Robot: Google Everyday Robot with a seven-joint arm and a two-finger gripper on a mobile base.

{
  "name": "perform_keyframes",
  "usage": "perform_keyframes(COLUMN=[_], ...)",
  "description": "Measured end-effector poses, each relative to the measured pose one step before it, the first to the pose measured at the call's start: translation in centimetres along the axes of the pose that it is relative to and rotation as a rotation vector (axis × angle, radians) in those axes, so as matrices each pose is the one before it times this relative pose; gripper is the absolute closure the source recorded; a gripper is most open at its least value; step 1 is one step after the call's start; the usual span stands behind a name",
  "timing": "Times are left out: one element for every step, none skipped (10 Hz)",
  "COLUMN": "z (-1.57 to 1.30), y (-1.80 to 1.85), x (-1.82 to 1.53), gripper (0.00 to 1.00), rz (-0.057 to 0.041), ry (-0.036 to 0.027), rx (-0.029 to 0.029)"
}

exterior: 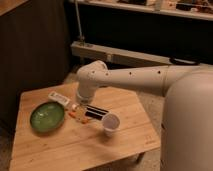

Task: Drag the pepper across the table

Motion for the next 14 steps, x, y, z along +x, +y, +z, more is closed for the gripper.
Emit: perform_keyframes(z=[0.002,-0.022,0.049,0.043,0.410,0.899,1.267,0.520,0.414,0.395,0.205,0.119,0.599,0.996], y=[-0.005,0.000,-0.012,-0.071,-0.372,-0.527,-0.577,-0.268,-0.067,-0.019,-0.008,-0.064,0.007,0.045], x=[0.042,0.019,0.020,0.004,0.106,-0.073,-0.486,-0.073,-0.096,0.192,0.238,0.320,0.413,0.136], gripper=[0.20,0.20,0.20,0.20,0.20,0.20,0.20,0.20,0.20,0.20,0.20,0.20,0.20,0.20], rz=[0.00062,0.00043,0.00196,-0.00129,-0.00349,0.00185,-0.00080,0.00827,0.01087,0.01756,0.01207,0.01079,0.00635,-0.00381], ry=[0.00020,-0.00014,-0.00146,-0.00682,-0.01313,-0.01147,-0.00941,0.00300,0.00318,0.00659,0.00846,0.00983,0.01348,0.01058], rx=[0.00003,0.00021,-0.00126,-0.00416,-0.00811,-0.00836,-0.00455,0.00459,0.00786,0.01592,0.01189,0.01065,0.00737,0.00094])
